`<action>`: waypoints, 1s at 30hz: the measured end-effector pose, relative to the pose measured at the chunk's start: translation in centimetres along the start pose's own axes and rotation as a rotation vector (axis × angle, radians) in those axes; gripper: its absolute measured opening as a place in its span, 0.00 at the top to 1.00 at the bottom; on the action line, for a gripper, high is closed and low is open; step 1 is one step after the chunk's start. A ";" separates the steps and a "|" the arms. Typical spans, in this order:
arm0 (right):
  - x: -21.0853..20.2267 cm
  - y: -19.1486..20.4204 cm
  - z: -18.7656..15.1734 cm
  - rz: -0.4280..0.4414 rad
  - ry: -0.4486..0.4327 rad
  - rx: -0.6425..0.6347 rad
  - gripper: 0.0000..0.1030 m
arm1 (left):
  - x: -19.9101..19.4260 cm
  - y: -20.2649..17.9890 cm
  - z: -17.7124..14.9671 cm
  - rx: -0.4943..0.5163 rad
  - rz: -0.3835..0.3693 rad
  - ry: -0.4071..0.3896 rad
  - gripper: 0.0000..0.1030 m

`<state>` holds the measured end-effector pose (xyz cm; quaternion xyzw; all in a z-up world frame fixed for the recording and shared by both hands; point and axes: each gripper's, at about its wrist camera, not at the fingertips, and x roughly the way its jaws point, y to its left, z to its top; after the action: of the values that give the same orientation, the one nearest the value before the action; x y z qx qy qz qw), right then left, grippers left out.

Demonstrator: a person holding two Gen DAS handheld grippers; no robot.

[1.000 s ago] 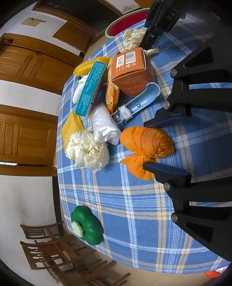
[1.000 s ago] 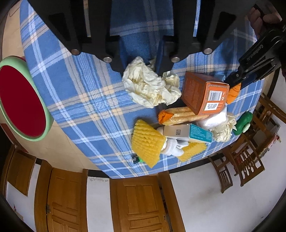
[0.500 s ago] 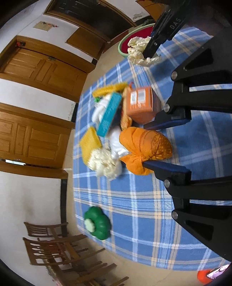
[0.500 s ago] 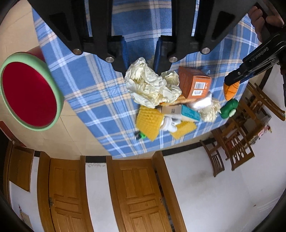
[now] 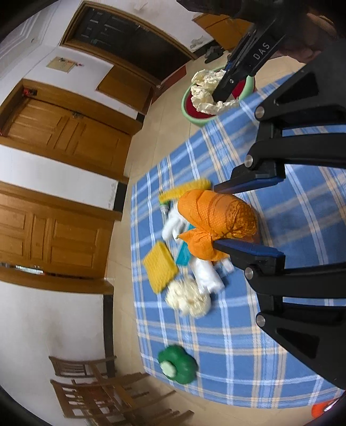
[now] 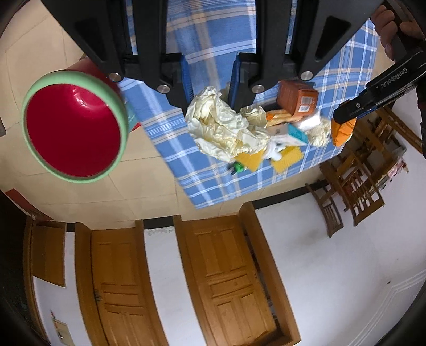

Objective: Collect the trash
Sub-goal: 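Carry both items over the red bin and open both grippers to drop them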

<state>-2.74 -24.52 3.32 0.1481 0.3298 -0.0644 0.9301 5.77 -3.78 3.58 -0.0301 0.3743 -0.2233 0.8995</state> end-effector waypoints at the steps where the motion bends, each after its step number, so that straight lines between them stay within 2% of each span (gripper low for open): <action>1: -0.1 -0.3 0.2 -0.004 -0.002 0.007 0.74 | 0.0 -0.5 0.2 0.006 -0.008 0.000 0.66; 11: -0.7 -5.2 1.7 -0.061 -0.036 0.084 0.74 | 2.3 -5.5 2.0 0.067 -0.068 0.030 0.66; 22: -1.2 -12.1 1.4 -0.157 -0.053 0.207 0.74 | 6.4 -11.3 2.9 0.158 -0.125 0.081 0.66; 30: -0.5 -16.2 0.8 -0.222 -0.017 0.276 0.73 | 9.0 -15.6 3.2 0.231 -0.164 0.108 0.66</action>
<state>-6.19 -40.16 0.49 0.2364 0.3243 -0.2125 0.8910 7.65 -21.96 3.33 0.0553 0.3903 -0.3389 0.8543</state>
